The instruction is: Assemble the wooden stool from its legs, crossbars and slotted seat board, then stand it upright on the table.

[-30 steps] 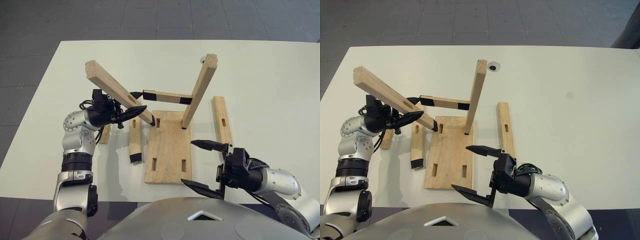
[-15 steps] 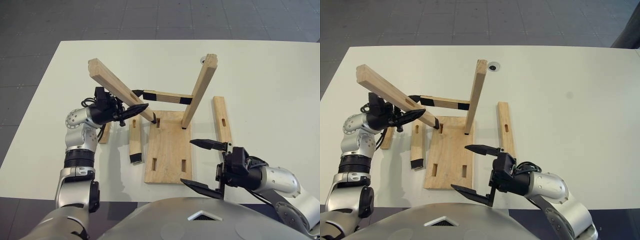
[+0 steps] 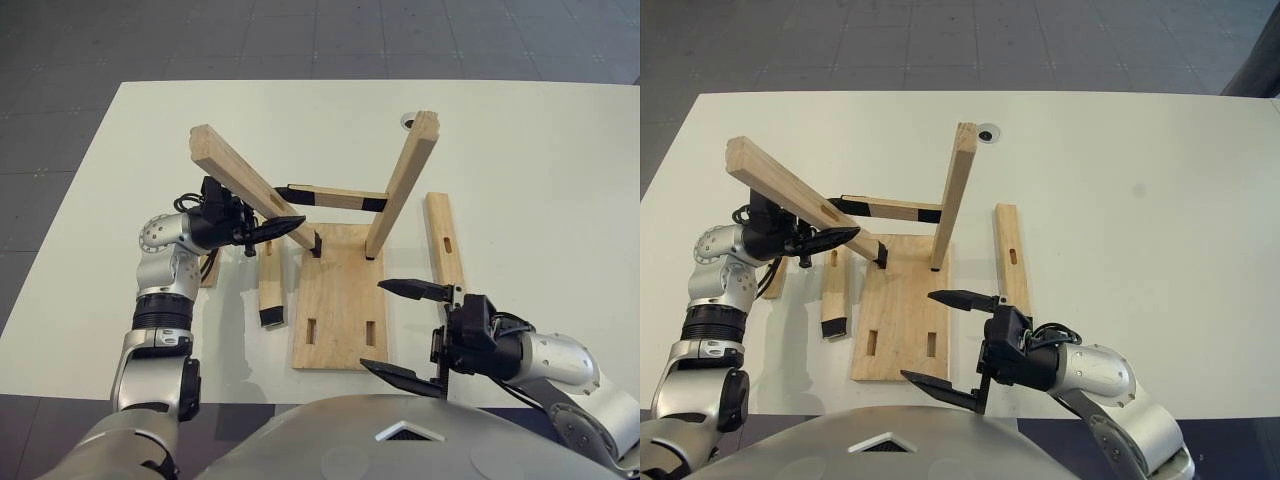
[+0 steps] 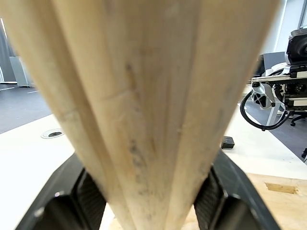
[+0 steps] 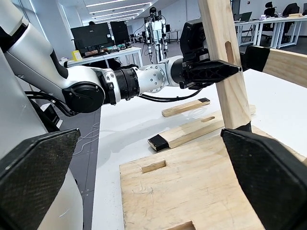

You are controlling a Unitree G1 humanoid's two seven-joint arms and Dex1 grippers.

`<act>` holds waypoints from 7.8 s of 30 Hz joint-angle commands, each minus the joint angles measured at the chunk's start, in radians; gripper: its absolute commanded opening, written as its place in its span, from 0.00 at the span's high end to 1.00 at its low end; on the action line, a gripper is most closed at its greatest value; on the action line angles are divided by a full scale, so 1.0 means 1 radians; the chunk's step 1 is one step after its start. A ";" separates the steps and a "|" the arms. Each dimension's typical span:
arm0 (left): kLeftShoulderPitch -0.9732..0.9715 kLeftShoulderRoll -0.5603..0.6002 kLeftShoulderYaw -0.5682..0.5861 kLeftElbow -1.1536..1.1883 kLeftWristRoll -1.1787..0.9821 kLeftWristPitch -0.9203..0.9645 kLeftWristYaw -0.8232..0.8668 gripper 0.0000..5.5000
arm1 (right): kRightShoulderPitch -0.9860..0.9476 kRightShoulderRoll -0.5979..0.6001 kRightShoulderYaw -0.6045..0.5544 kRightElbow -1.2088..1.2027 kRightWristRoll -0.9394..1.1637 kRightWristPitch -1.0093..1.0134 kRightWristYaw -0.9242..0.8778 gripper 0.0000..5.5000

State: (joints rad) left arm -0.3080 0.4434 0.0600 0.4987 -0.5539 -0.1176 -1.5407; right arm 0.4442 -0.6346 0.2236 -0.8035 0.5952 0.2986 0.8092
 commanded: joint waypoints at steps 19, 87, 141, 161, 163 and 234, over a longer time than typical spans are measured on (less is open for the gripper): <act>0.014 0.124 -0.079 -0.039 0.085 0.060 -0.047 0.62 | -0.014 -0.001 -0.019 -0.029 0.038 0.029 -0.031 0.00; -0.003 0.136 -0.372 0.084 0.282 0.219 0.061 0.62 | -0.035 0.015 0.034 -0.028 0.002 0.014 -0.068 0.00; 0.129 0.062 -0.657 0.353 0.507 -0.002 0.304 0.62 | -0.098 0.088 0.010 -0.021 0.056 0.103 -0.277 0.00; 0.138 0.042 -0.667 0.371 0.471 -0.003 0.330 0.62 | -0.352 0.432 0.348 -0.016 -0.358 0.237 -0.758 0.49; 0.141 0.041 -0.666 0.368 0.470 -0.001 0.333 0.62 | -0.407 0.487 0.366 0.024 -0.395 0.251 -0.790 0.55; 0.083 0.097 -0.757 0.326 0.454 0.093 0.192 0.44 | -0.220 0.266 0.130 -0.240 0.068 0.316 -0.523 0.60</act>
State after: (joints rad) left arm -0.4354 0.5456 -0.4702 0.6810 -0.4192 -0.1679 -1.3673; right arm 0.2149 -0.3389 0.3983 -0.9798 0.6263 0.6363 0.2668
